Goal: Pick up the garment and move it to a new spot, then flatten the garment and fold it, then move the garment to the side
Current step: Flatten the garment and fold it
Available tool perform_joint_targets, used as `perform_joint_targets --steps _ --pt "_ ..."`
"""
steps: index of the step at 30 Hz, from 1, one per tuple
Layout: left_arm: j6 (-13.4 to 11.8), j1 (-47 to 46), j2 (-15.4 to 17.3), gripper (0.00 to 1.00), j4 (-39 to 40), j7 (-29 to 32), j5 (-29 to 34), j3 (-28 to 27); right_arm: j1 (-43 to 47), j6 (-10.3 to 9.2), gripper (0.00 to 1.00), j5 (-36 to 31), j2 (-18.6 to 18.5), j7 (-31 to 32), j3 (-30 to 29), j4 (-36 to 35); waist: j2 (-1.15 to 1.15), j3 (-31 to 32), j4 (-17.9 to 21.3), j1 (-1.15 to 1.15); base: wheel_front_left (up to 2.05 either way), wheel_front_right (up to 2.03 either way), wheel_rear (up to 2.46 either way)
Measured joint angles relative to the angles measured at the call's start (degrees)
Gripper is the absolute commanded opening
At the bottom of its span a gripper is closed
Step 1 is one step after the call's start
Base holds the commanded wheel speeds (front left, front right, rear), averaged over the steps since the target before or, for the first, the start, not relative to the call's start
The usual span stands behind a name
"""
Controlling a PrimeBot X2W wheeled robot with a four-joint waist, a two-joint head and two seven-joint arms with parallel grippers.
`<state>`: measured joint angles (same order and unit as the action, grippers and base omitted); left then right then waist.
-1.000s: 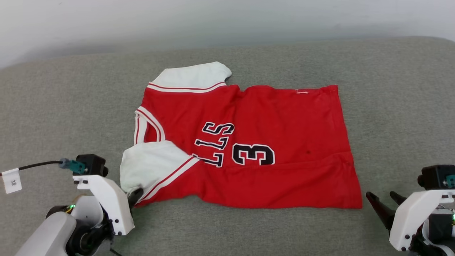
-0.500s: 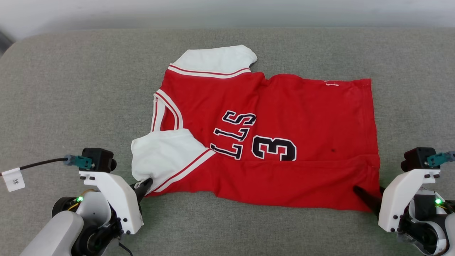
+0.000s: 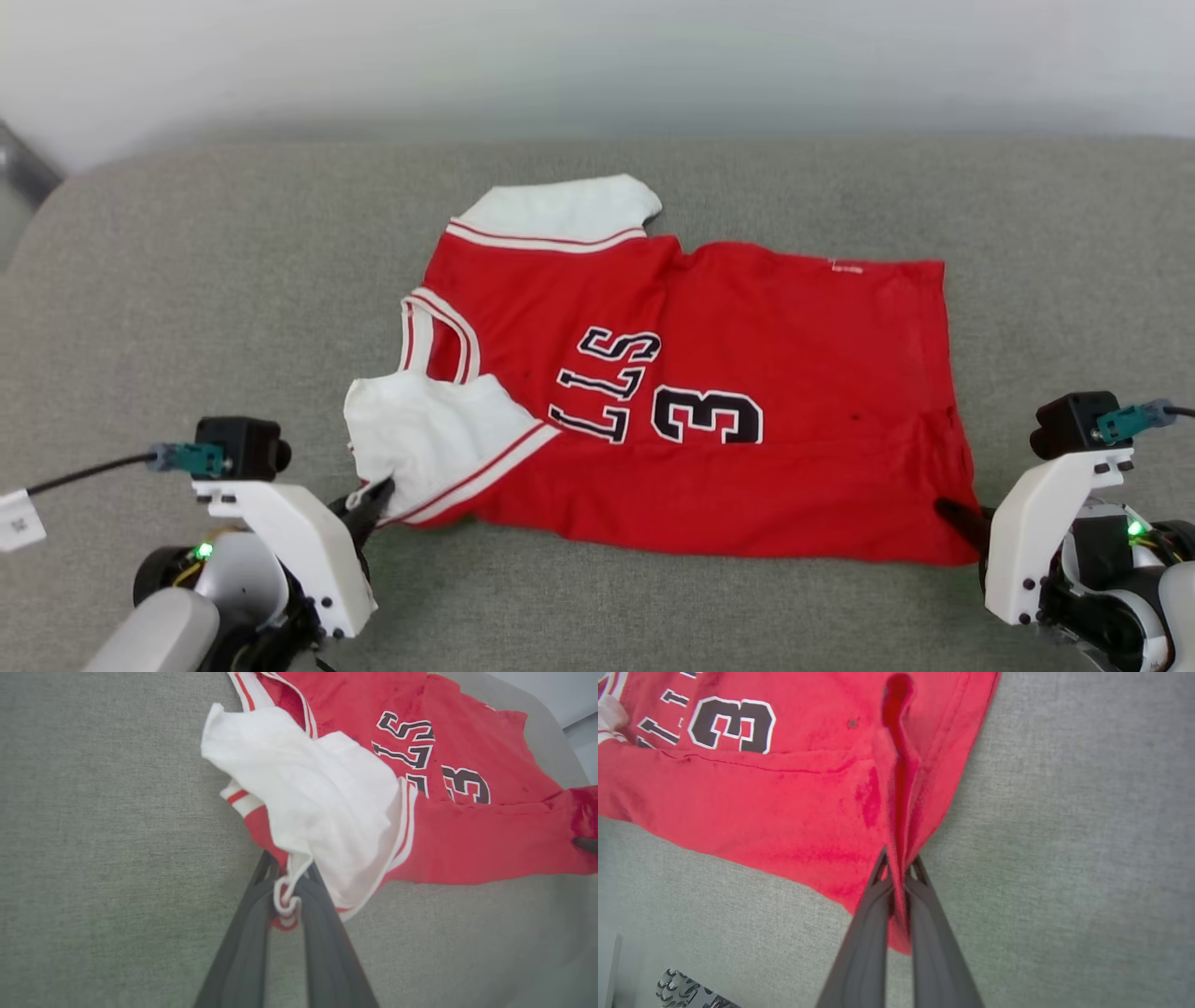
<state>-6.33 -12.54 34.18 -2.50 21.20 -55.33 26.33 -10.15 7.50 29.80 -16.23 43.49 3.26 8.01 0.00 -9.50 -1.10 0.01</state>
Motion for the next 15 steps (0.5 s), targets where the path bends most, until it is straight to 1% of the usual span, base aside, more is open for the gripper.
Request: perform_joint_targets --steps 2,10,13,15 --pt "-0.89 2.14 -0.56 0.0 0.82 -1.1 -0.41 -0.18 1.05 -0.01 0.0 0.59 -0.48 0.47 0.37 -0.65 0.0 2.2 -0.01 -0.01 0.0 0.0 0.0" --pt "-4.67 11.93 -0.27 0.0 3.83 -2.46 -2.18 -0.81 7.32 0.0 0.0 2.54 -1.33 3.31 0.08 -3.09 0.0 9.06 -0.41 -0.01 0.0 0.0 0.0" --pt "-5.63 15.09 -0.1 0.0 4.54 -2.13 -3.13 -0.66 9.66 -0.01 0.0 2.6 -1.26 4.3 -0.84 -3.68 0.0 10.41 -0.75 -0.02 0.0 0.0 0.0" --pt "-6.01 16.13 -0.57 0.0 4.12 -2.19 -3.49 -0.4 11.02 -0.01 0.0 2.33 -0.99 4.16 -1.33 -3.6 0.0 10.55 -1.06 -0.02 0.0 0.0 0.0"
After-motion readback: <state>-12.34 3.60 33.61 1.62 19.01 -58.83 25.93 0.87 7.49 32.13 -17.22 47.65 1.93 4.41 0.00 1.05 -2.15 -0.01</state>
